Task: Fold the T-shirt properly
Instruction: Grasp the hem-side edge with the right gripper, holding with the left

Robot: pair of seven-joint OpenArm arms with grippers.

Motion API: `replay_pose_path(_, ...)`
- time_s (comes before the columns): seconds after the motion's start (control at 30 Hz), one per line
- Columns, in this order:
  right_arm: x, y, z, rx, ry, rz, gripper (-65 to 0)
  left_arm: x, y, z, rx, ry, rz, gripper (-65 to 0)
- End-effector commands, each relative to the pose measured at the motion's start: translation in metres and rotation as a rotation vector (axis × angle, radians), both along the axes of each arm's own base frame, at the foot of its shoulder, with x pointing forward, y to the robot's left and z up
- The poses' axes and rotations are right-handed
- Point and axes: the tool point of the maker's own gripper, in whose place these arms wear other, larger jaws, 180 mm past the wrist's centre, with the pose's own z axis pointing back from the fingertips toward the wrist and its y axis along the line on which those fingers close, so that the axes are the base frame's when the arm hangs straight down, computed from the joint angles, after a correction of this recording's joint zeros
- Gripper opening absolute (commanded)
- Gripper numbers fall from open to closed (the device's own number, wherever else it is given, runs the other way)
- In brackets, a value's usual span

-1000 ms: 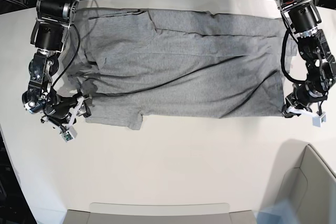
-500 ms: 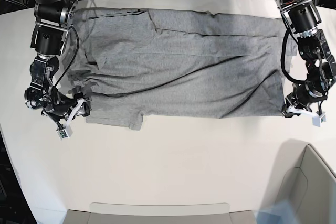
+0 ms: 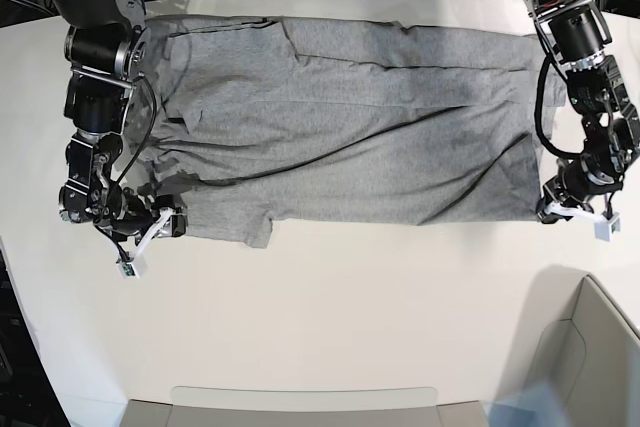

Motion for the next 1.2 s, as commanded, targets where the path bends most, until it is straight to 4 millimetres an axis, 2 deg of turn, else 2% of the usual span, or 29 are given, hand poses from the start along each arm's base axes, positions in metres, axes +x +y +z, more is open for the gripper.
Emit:
replay_pose_path(0.0, 0.000, 0.005, -0.001, -0.008, 0.023, 0.008, -30.9, 0.011, 0.008, 0.022, 0.023, -0.062, 0.005, -65.0)
replay_pose_path(0.07, -0.007, 0.010, -0.006, -0.008, 0.053, 0.020, -33.0, 0.011, 0.008, 0.022, 0.023, -0.062, 0.005, -65.0)
replay_pose_path(0.17, -0.007, 0.023, -0.009, 0.010, 0.060, 0.035, -40.7, 0.011, 0.008, 0.022, 0.023, -0.062, 0.005, -65.0)
replay_pose_path(0.27, -0.007, 0.023, -0.009, 0.007, 0.063, 0.031, -47.6, 0.011, 0.008, 0.022, 0.024, -0.062, 0.005, -65.0)
replay_pose_path(0.43, -0.010, 0.022, -0.014, -0.091, 0.089, 0.097, -51.2, 0.011, 0.008, 0.022, 0.025, -0.061, 0.006, -65.0)
replay_pose_path(0.57, -0.015, 0.027, -0.018, -0.155, 0.124, 0.161, -65.0, 0.011, 0.008, 0.022, 0.025, -0.061, 0.006, -65.0)
replay_pose_path(0.6, -0.014, 0.024, -0.016, -0.159, 0.117, 0.160, -65.0, 0.011, 0.008, 0.022, 0.025, -0.061, 0.006, -65.0)
replay_pose_path(0.7, -0.006, 0.020, -0.004, -0.183, 0.081, 0.162, -65.0, 0.012, 0.008, 0.022, 0.025, -0.062, 0.006, -65.0)
replay_pose_path(0.83, 0.014, 0.019, 0.022, -0.204, 0.007, 0.160, -65.0, 0.012, 0.008, 0.023, 0.025, -0.064, 0.006, -65.0)
replay_pose_path(1.03, 0.044, 0.020, 0.073, -0.236, -0.132, 0.160, -65.0, 0.015, 0.009, 0.026, 0.024, -0.073, 0.006, -65.0)
replay_pose_path(1.17, 0.052, 0.021, 0.096, -0.260, -0.202, 0.163, -65.0, 0.015, 0.010, 0.030, 0.025, -0.082, 0.008, -65.0)
